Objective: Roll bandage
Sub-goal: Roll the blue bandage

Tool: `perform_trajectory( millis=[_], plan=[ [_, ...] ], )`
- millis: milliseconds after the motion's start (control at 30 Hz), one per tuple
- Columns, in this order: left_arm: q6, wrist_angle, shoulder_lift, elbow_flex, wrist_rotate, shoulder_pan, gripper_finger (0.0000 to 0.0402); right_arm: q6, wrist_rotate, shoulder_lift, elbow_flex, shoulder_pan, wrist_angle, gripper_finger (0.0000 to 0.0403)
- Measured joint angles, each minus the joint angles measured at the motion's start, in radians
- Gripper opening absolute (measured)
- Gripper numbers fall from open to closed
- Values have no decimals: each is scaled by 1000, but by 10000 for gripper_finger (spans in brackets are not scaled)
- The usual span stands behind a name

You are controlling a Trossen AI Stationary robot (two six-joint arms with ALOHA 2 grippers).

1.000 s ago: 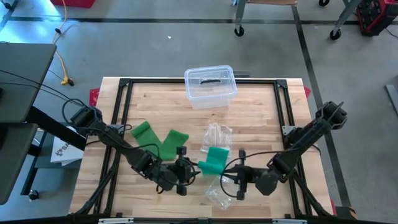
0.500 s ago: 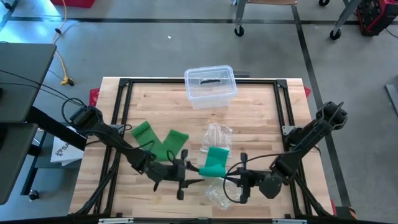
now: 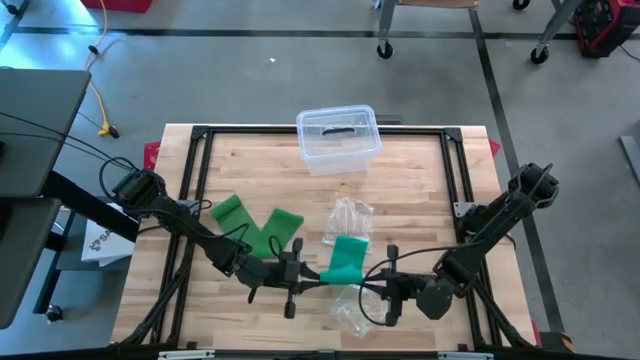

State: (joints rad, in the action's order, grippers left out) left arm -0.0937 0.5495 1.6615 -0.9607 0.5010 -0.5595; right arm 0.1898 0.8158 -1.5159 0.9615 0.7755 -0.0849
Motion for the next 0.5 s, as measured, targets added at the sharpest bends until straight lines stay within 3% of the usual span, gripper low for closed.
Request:
perform_trajectory(
  millis=[300,500],
  plan=[
    [165,-4,-100,-1,85,-37,5,-17,147,114,0,43,66,105],
    [327,-3,-213,-19,129,-43,4,-41,155,210,2,77,134,151]
  ],
)
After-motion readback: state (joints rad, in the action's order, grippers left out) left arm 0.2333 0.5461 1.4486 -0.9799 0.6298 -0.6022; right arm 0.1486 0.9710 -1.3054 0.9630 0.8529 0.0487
